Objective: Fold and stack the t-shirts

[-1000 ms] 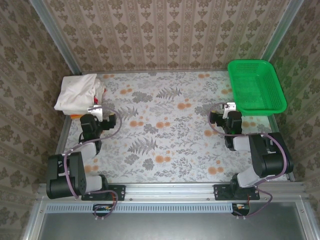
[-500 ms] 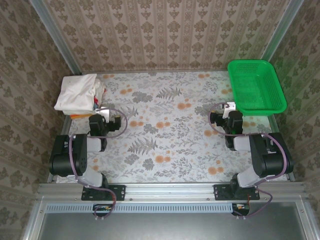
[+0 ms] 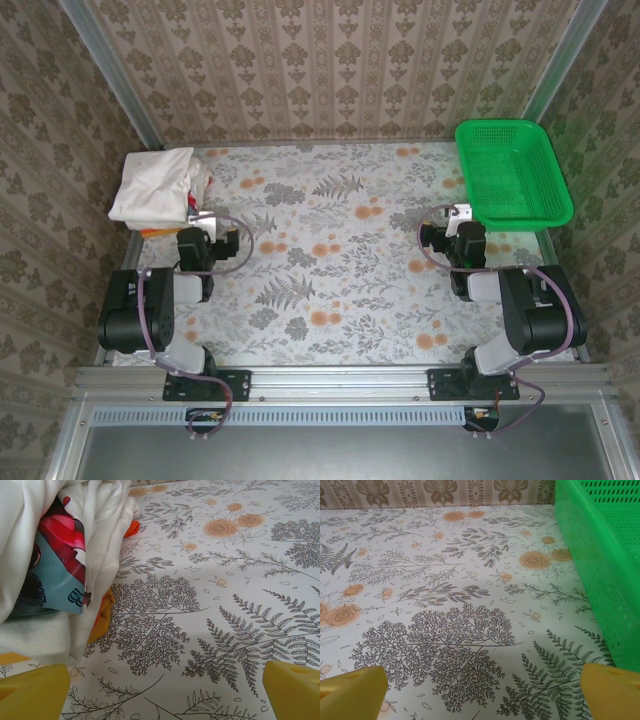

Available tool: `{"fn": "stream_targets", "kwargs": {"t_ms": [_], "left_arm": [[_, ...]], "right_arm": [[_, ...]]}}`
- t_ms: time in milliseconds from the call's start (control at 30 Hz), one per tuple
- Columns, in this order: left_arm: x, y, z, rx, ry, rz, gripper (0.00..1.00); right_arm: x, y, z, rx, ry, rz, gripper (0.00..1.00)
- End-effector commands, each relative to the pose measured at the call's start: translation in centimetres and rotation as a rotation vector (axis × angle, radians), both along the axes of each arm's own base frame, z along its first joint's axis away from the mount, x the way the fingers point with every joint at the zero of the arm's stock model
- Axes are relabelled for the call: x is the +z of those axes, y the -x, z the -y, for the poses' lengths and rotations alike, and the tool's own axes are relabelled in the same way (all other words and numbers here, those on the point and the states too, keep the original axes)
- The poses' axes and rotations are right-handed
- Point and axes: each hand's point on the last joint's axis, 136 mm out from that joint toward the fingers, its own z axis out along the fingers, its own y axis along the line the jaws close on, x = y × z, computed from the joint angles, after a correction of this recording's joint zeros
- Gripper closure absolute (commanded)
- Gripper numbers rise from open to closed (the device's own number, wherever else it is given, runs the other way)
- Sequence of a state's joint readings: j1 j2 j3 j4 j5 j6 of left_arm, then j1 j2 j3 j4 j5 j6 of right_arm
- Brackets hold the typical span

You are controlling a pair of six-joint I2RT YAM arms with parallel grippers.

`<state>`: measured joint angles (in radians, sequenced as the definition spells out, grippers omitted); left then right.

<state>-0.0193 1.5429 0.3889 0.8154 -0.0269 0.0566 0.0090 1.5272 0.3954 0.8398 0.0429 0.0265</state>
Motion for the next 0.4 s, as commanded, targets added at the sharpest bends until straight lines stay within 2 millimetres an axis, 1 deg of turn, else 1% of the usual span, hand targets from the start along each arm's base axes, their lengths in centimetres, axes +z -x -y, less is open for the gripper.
{"fn": "stream_targets", "kwargs": {"t_ms": [0, 367], "left_arm": [[1.62, -0.8, -0.03, 0.008, 0.007, 0.052, 0.0], [1.64, -0.81, -0.05, 0.006, 0.009, 0.052, 0.0]], "right_arm": [[0.69, -0.53, -0.2, 0.014, -0.017, 0.026, 0.0], [0.69, -0.42, -0.25, 0.015, -0.016, 0.03, 0.0]]}}
